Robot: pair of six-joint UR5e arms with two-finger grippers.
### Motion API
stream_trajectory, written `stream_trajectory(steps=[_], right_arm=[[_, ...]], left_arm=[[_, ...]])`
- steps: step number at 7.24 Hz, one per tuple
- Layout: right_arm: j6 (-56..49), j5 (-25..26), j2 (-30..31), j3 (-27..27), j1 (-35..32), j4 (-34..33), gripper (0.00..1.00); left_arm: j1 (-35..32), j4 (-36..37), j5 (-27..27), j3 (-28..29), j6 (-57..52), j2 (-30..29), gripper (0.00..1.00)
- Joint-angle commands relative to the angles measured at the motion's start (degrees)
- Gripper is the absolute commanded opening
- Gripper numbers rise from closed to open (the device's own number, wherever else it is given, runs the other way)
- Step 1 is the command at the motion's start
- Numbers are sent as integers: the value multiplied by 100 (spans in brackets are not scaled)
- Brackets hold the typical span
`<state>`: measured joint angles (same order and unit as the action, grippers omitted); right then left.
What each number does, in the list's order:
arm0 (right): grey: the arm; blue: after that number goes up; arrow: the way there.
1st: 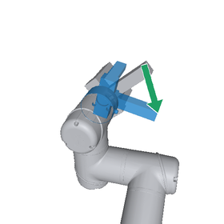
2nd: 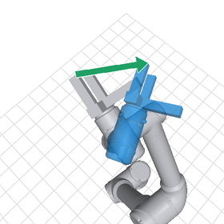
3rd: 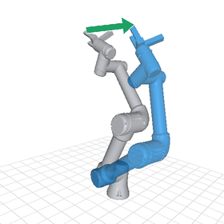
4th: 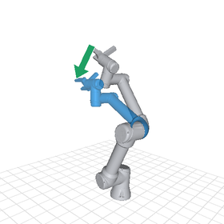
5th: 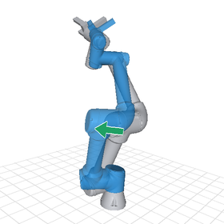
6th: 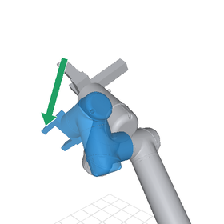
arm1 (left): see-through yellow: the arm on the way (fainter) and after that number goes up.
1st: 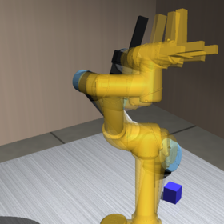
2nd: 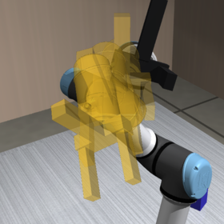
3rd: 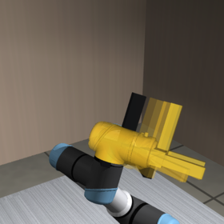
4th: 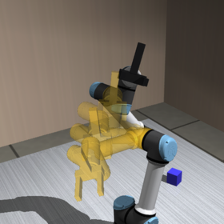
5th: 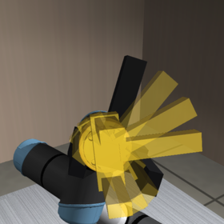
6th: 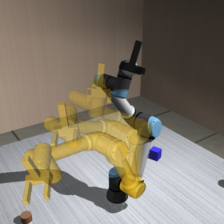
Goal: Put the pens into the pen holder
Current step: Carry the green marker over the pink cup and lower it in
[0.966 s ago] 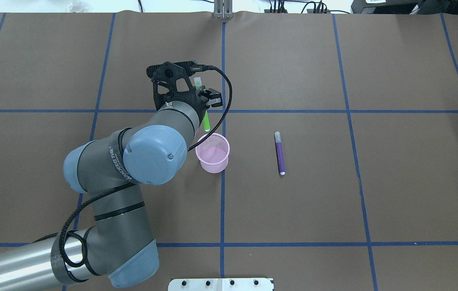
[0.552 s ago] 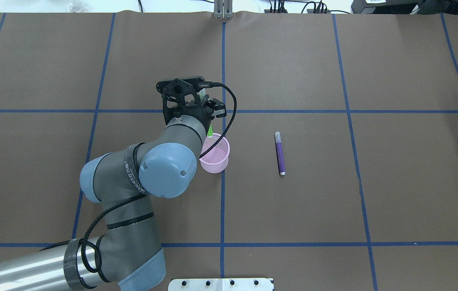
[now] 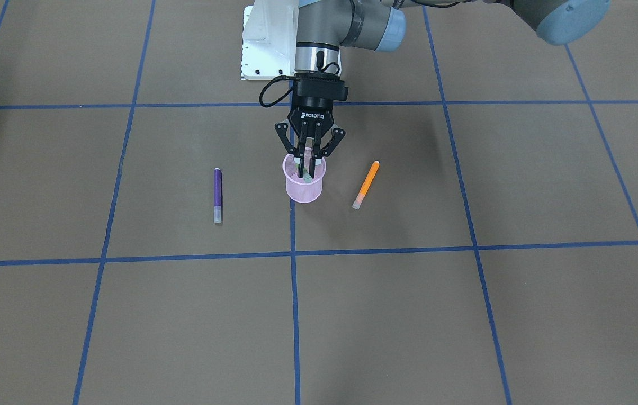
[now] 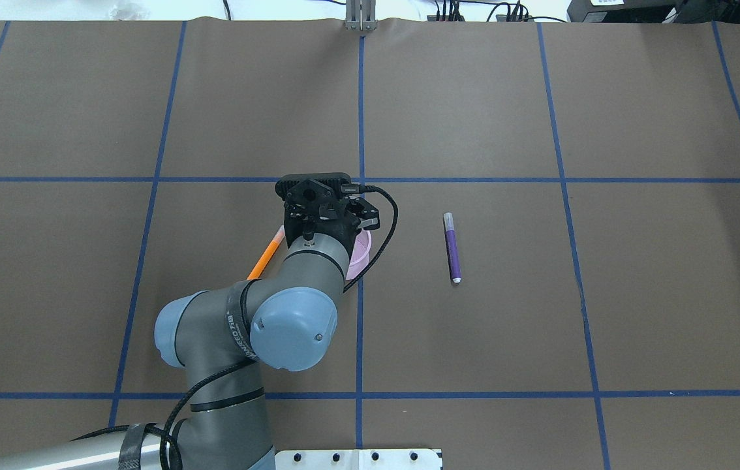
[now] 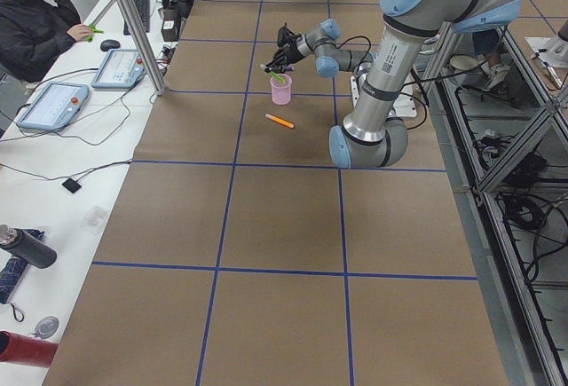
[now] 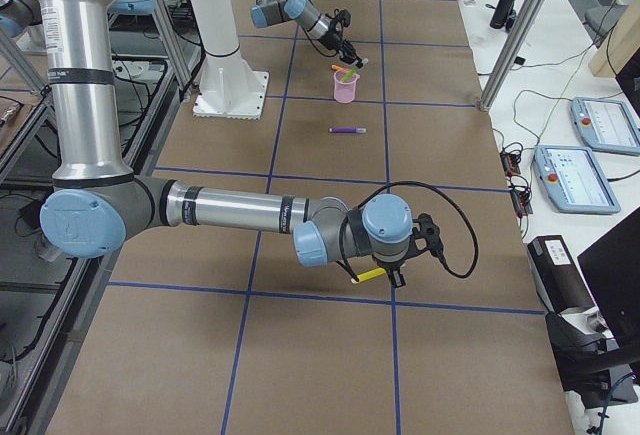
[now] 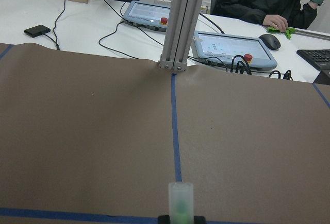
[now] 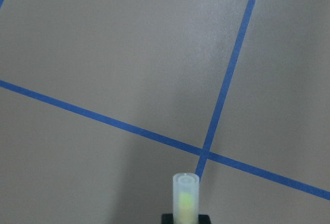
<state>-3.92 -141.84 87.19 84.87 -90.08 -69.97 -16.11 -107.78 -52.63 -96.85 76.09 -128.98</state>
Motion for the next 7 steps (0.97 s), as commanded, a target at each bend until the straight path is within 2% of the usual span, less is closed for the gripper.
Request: stream_trajectory(steps=[1,3,4,5,7], right_arm=[[40,34,-17,336,-27,10,0],[119,17,-26,880,-62,10,0],[398,60,-52,1152,-79,10,0],[801,69,-79,1294,-80,245,0],[2701,87,-315,1330,-80,1402,0]], left_arm=[[82,-77,77,69,-7,-5,0],[47,-304,-19,-115,-33,39,57],[38,-314,-63,-115,-33,48,100],[38,-314,-90,-228,-33,187,100],[-310,-218,-1016,-789,-331,372,100]])
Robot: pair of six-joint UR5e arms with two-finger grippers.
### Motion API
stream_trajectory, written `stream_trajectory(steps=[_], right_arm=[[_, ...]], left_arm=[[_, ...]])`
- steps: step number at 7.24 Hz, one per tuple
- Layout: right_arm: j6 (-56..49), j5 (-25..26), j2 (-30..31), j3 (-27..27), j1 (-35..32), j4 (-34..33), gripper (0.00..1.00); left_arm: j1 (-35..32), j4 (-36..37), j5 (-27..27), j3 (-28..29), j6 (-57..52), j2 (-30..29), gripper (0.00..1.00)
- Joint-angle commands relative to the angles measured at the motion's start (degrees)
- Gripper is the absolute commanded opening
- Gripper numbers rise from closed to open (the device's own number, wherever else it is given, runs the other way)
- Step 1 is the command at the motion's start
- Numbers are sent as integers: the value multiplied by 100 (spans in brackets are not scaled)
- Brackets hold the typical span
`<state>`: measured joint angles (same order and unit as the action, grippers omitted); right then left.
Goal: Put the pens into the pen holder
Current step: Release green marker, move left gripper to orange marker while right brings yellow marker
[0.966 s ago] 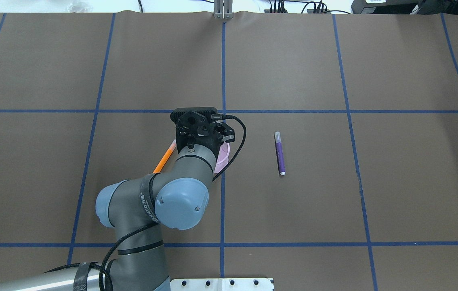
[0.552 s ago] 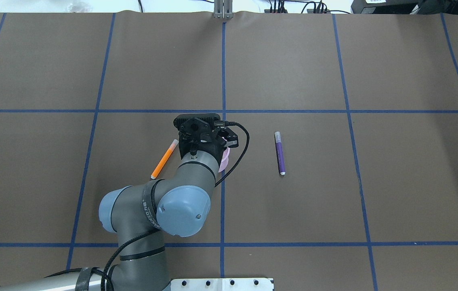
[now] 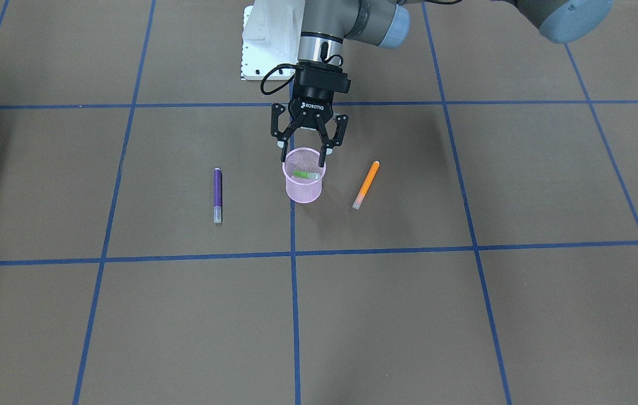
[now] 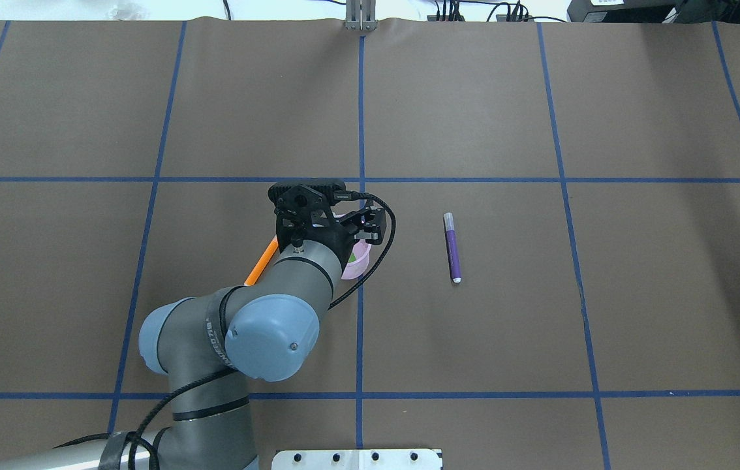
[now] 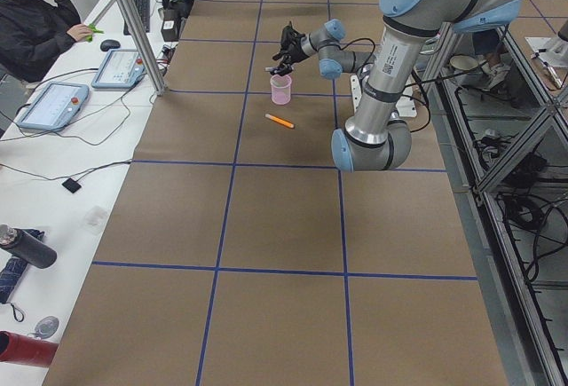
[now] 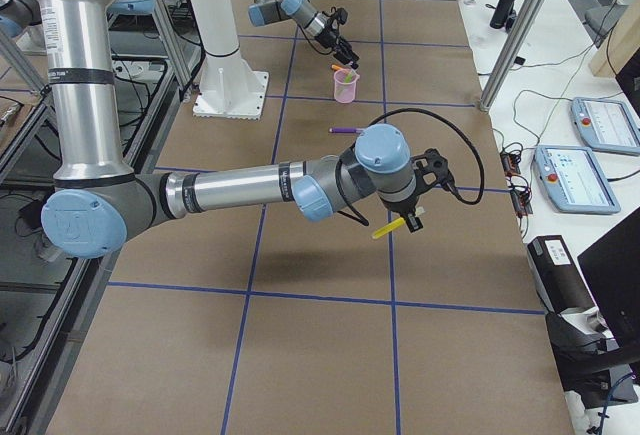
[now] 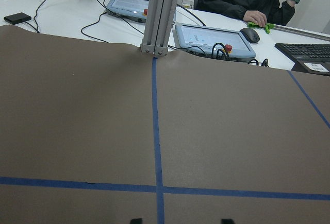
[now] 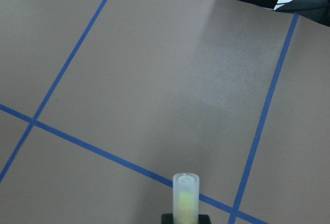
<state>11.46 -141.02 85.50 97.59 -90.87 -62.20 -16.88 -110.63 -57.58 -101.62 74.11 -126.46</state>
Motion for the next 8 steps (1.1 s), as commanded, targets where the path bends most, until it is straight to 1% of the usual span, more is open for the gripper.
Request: stream_trajectory(steps=[1,2,3,4,5,6,7,8], right_arm=[[2123,4,-235,111,60,1127,0],[2733,13,-323,120,243,1575,0],[2939,100,-341,129,428,1919,0],[3046,319,-402,172,577,2079,0],[3351,625,-420,382,875,2098,0],[3563,942,-411,532,1174,2168,0],[3748,1162,-420,551,1438,2421,0],[4046,1556,-420,542,1806,2772,0]], left_arm=[[-628,67,-1413,-350,-142,382,100],[-1206,85,-2553,-350,-255,507,100],[-1813,520,-3731,-350,-552,525,100],[-2123,1081,-4473,-350,-999,491,100],[-2144,1487,-4646,-333,-1560,464,100],[-2100,1630,-4665,-228,-1740,438,100],[-2022,1632,-4822,77,-1968,316,99],[-1829,1606,-4867,481,-2327,167,99]])
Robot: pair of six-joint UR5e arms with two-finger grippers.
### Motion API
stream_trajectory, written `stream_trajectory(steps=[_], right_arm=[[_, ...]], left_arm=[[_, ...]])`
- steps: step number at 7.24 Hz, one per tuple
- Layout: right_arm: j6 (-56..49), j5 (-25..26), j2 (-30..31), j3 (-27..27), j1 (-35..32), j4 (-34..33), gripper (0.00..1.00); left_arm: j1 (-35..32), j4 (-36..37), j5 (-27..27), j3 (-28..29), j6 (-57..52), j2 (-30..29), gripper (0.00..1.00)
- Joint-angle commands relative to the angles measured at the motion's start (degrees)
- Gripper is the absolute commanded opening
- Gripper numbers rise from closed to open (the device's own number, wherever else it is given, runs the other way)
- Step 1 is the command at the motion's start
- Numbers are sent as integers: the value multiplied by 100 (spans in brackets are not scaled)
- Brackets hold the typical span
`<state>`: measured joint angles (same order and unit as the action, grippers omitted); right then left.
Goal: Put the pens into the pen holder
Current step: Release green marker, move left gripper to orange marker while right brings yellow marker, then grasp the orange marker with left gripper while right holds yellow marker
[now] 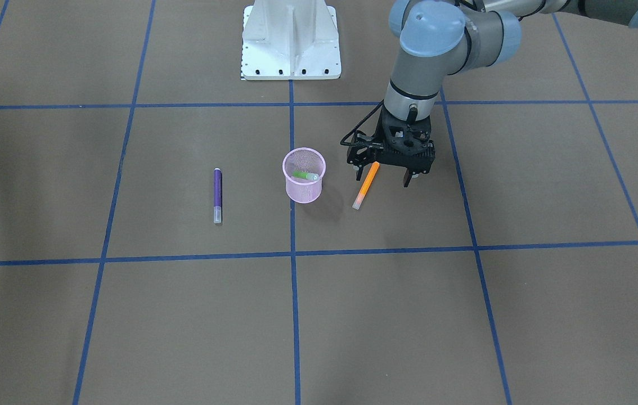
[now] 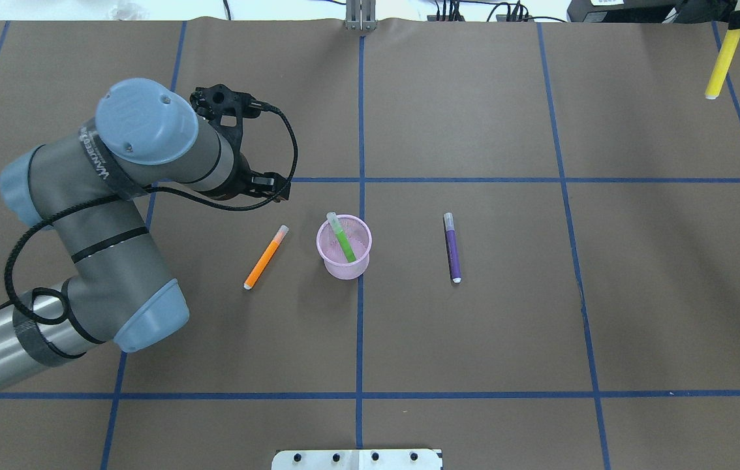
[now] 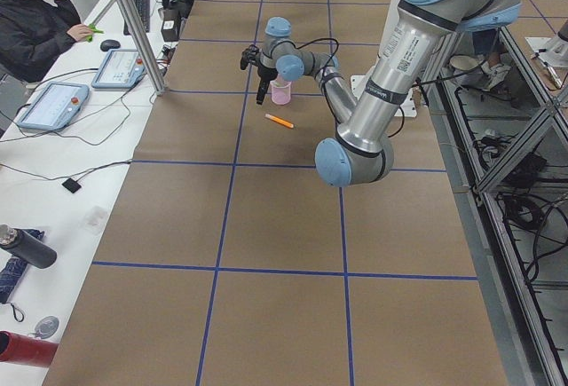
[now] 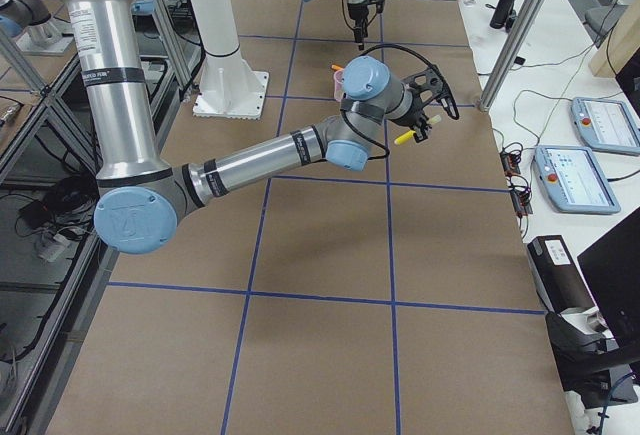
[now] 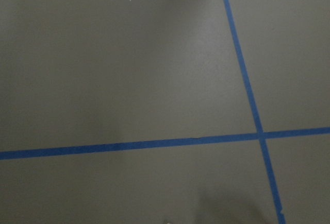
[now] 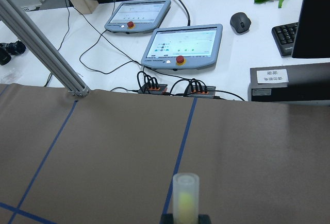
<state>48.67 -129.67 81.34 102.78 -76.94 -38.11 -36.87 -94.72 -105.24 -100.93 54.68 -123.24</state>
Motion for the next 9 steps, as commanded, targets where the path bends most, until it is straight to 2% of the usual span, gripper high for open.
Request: stream_trajectory(steps=[1,5,9], right_arm=[[484,677,-4,31,712,618,0],[529,917,-197,67,1268,753,0],[529,1084,-312,119,1532,753,0]], left_arm=[[311,-28,-110,590,-501,-243,99],[479,-29,-119,916,-888,-306,95],[471,-29,-119,1066,-1205,-297,94]])
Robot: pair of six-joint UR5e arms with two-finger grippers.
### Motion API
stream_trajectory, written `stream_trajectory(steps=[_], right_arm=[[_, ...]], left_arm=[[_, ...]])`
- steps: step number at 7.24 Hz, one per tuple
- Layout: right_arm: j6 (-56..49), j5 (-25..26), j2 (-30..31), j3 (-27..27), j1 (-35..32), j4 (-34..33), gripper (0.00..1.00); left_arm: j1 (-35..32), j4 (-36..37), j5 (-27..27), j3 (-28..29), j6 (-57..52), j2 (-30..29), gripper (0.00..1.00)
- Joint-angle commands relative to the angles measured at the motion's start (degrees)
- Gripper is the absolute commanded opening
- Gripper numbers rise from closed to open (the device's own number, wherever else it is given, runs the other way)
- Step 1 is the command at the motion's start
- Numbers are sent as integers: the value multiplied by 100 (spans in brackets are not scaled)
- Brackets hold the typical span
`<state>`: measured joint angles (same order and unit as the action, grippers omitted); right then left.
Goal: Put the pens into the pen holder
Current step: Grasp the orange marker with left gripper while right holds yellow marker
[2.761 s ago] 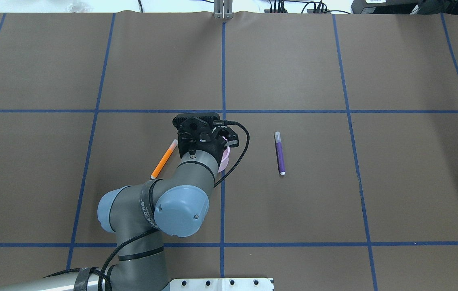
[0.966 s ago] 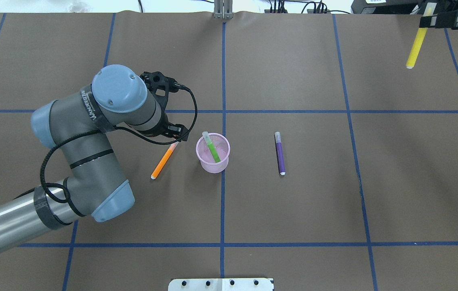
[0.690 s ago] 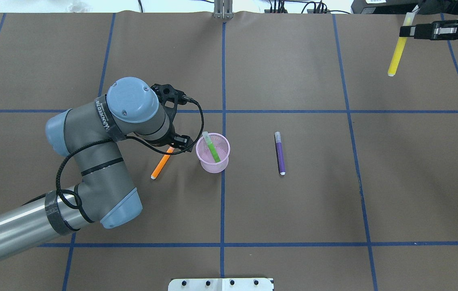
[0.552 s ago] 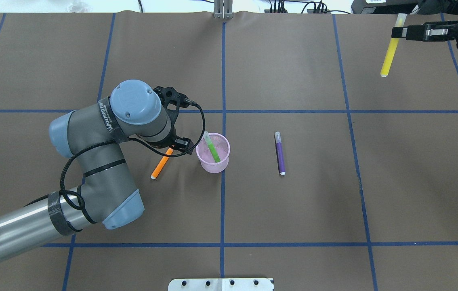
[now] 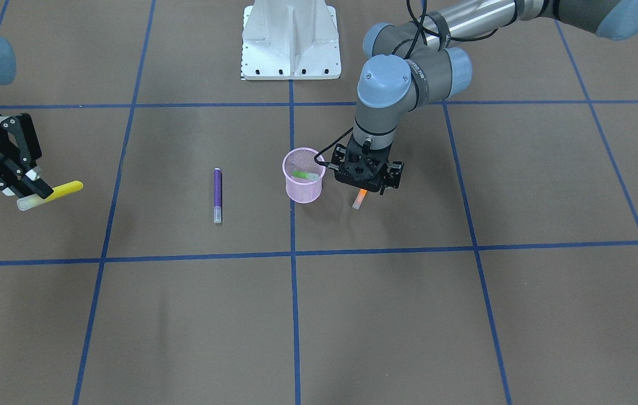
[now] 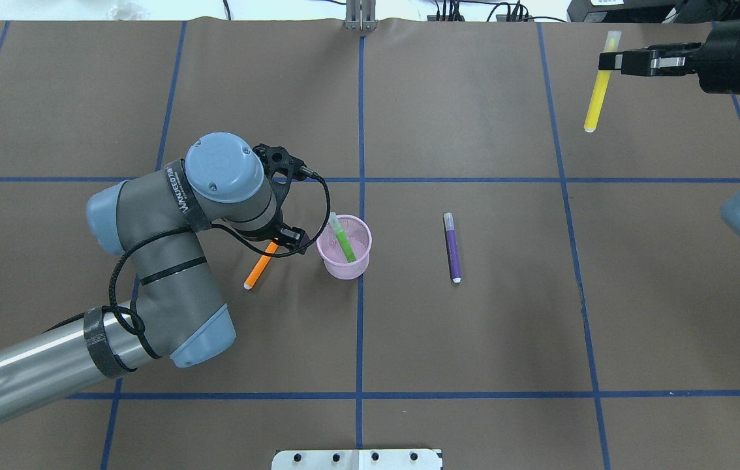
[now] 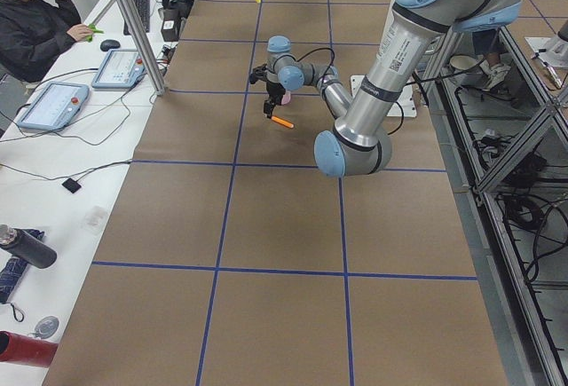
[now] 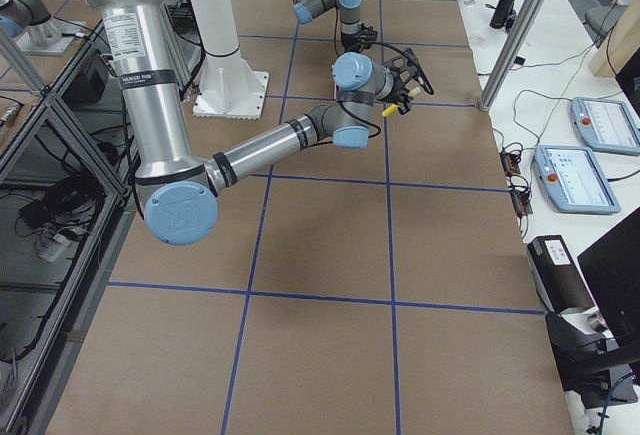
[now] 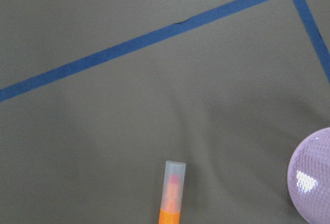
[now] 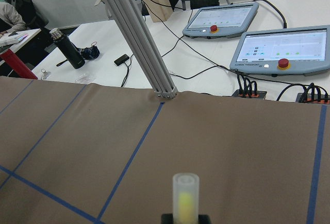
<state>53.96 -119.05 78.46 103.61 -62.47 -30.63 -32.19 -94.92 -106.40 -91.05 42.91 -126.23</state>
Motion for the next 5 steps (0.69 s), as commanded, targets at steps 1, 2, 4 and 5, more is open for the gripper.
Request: stream_trajectory(steps=[1,2,4,5], right_arm=[[-8,23,-155,36,112,-5,0],[-9,40,-173,36,165,-5,0],[-9,250,-174,28,340,-5,0],[-9,251,-174,28,350,-5,0]], left_arm=[[11,-17,-4,122,-29,-7,93],[11,-26,-4,192,-64,-16,90],[11,-227,-4,385,-64,-42,72],[11,-237,-4,395,-64,-51,56]])
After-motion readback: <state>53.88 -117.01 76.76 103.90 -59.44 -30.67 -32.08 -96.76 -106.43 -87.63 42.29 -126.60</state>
